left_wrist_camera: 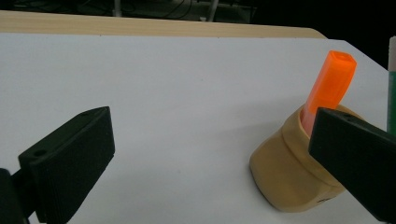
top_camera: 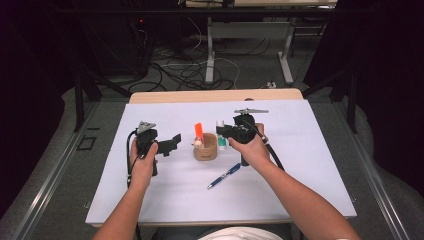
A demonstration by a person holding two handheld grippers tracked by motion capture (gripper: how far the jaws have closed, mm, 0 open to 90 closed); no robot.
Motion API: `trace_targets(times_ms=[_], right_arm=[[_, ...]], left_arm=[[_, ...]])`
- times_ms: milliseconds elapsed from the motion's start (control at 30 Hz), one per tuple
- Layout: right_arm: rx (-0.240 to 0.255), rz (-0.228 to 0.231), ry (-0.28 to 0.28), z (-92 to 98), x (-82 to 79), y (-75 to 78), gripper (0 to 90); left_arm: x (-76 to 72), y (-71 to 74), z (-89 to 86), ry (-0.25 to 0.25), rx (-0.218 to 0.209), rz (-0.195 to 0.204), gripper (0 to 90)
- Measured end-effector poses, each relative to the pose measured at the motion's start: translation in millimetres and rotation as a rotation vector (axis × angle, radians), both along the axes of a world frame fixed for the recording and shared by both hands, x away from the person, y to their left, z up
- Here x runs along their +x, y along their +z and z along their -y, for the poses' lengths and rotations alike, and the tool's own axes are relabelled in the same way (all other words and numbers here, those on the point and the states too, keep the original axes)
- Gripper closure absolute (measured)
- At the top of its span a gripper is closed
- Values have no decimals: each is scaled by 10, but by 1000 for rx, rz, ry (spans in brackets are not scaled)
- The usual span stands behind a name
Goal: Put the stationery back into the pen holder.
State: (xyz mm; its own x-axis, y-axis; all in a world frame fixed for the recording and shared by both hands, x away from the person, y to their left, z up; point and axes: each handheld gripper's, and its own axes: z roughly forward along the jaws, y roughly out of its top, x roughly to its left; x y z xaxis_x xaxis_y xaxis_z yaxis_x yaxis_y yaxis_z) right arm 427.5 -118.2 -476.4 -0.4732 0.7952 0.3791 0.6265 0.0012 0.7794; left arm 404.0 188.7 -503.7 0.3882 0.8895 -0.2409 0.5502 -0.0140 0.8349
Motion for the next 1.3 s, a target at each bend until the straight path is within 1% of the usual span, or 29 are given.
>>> trace_targets(times_ms=[33,133,200,233,267,333,367,433,500,600,633,667,700,733,767,833,867,900,933,967,1000,1267,1300], right_arm=[[-1,24,8,-2,-9,5,654],[1,72,29,-8,-37,17,654],[2,119,44,-12,-42,8,654],[3,119,43,-16,-57,11,654],[6,138,52,-11,-58,6,654],[18,158,54,-19,-64,1,654],[15,161,61,-17,-73,6,654],[15,190,71,-24,-85,11,654],[14,231,81,-38,-99,19,654],[24,261,89,-69,-125,28,654],[22,274,92,-76,-132,29,654],[13,292,96,-82,-137,28,654],[0,296,99,-90,-148,32,654],[2,318,95,-104,-152,29,654],[-3,320,97,-111,-155,32,654],[6,340,95,-129,-149,25,654],[8,339,95,-138,-151,26,654],[5,355,96,-147,-145,22,654],[7,356,95,-156,-149,20,654],[-11,355,98,-158,-153,23,654],[3,365,93,-174,-153,15,654],[-7,397,96,-234,-134,-23,654],[-17,375,94,-236,-141,-26,654]], left_arm=[[0,1,-1,-1,-1,1,2],[2,1,-5,0,-7,0,2],[2,0,-5,-2,-10,-2,2],[1,0,-3,-3,-9,-2,2],[0,1,-2,-3,-7,-2,2],[0,2,1,-3,-9,-2,2],[0,2,1,-3,-8,-2,2],[2,1,-2,-3,-11,-1,2],[2,2,-6,-1,-13,0,2],[-1,13,-11,5,-22,8,2],[-2,19,-16,4,-19,13,2],[-5,23,-15,4,-27,10,2],[-5,24,-15,5,-28,11,2],[-5,24,-16,5,-27,11,2],[-6,27,-21,1,-25,5,2],[-3,23,-23,4,-25,7,2],[-3,25,-27,2,-24,5,2],[0,20,-23,9,-30,13,2],[0,23,-32,4,-27,6,2],[1,22,-32,6,-29,6,2],[2,21,-34,7,-29,6,2],[7,16,-48,10,-29,5,2],[7,16,-49,10,-29,5,2]])
